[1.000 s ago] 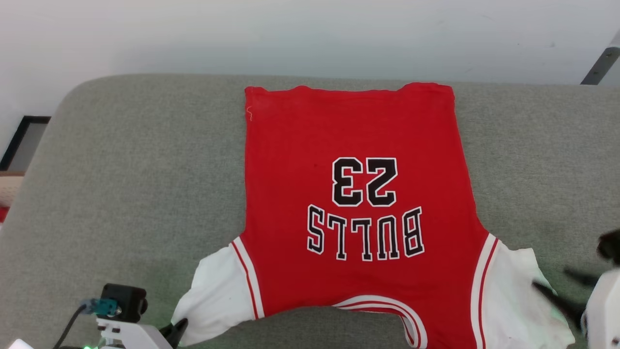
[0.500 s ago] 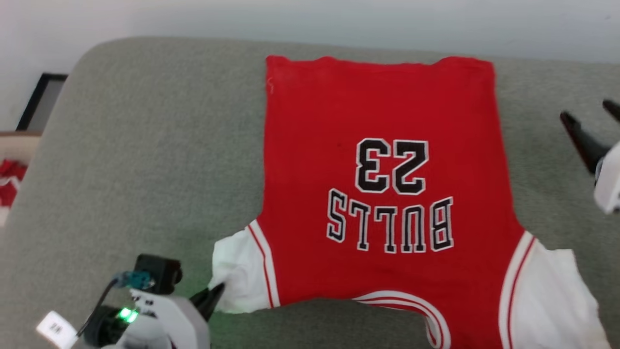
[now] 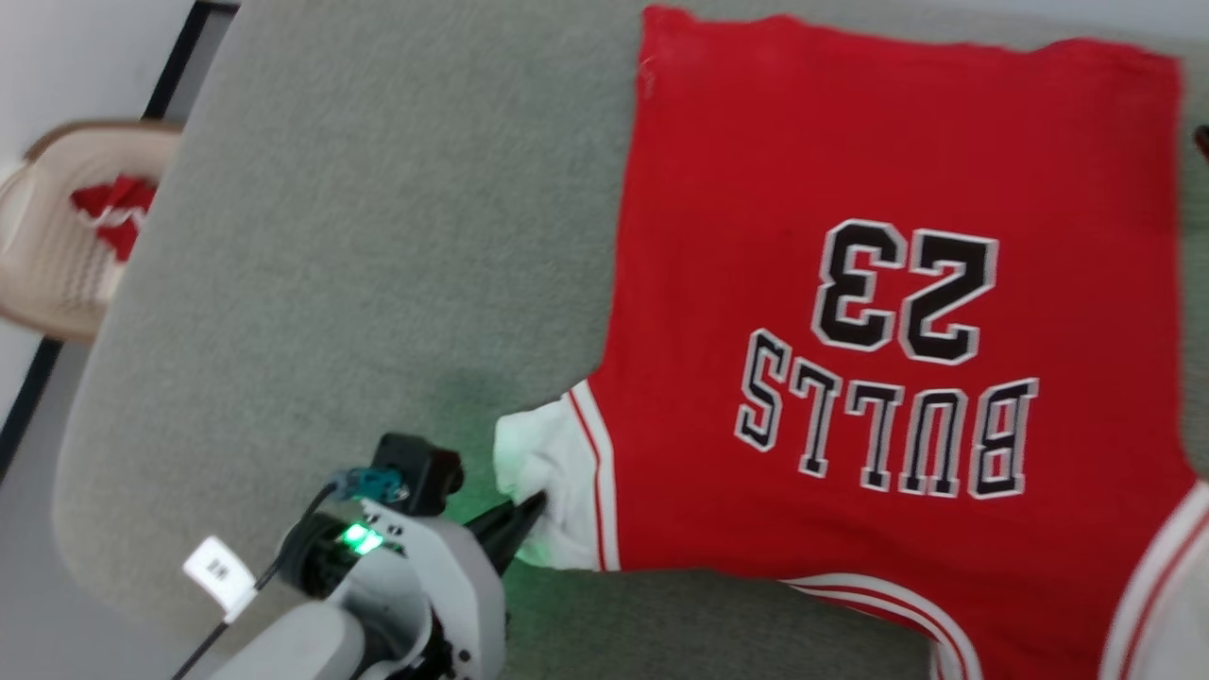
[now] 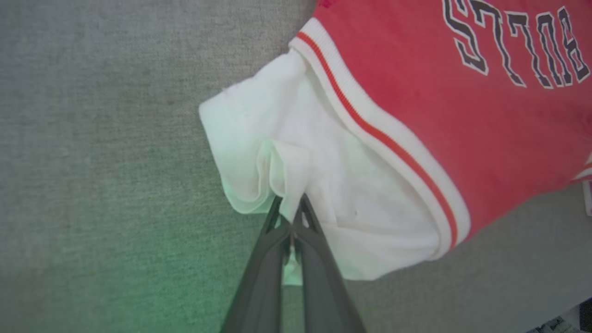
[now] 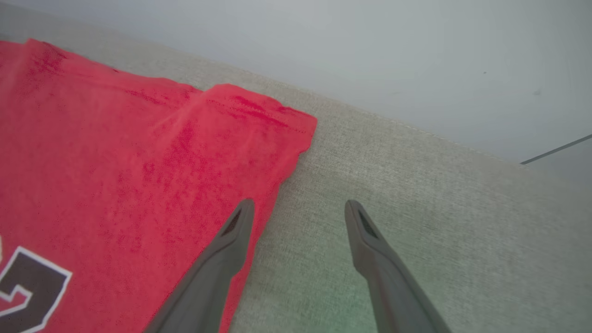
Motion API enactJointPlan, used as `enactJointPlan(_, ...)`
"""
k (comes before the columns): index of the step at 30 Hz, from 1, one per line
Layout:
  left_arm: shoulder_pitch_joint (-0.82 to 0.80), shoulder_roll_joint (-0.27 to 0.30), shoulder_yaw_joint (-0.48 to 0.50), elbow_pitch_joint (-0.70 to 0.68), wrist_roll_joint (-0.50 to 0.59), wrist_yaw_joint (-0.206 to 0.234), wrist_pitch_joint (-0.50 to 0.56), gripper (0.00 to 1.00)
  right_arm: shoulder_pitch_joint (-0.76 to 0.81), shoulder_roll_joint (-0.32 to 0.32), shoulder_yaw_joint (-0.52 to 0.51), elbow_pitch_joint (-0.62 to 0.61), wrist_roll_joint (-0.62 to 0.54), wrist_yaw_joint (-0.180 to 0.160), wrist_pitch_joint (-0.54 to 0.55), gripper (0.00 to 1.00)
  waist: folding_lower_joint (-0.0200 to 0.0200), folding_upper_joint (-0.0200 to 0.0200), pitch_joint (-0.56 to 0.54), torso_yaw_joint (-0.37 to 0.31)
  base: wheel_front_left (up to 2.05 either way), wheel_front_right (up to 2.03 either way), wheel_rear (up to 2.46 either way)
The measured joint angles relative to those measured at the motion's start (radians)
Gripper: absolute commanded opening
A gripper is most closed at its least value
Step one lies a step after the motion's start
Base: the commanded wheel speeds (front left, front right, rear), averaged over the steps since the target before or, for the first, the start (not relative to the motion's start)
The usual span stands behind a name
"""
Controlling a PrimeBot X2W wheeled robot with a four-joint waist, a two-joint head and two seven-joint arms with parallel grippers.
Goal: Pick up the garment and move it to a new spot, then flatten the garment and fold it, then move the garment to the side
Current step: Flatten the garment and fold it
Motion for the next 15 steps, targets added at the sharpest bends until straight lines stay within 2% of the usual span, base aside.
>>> enactJointPlan(7, -0.06, -0.052, -0.025, 0.053, 0.008, -0.053, -0.016, 0.0, -0.127, -0.01, 0.028, 0.165, 0.024, 0.0, 0.058, 1.0, 0.0, 0.0, 0.074, 0.068, 0.0, 0.0, 0.0)
enactJointPlan(15, -0.099, -0.091, -0.039, 0.089, 0.008, -0.098, -0.04, 0.0, -0.263, -0.011, 0.007, 0.314, 0.04, 0.0, 0.142, 1.0, 0.0, 0.0, 0.142, 0.125, 0.0, 0.0, 0.0)
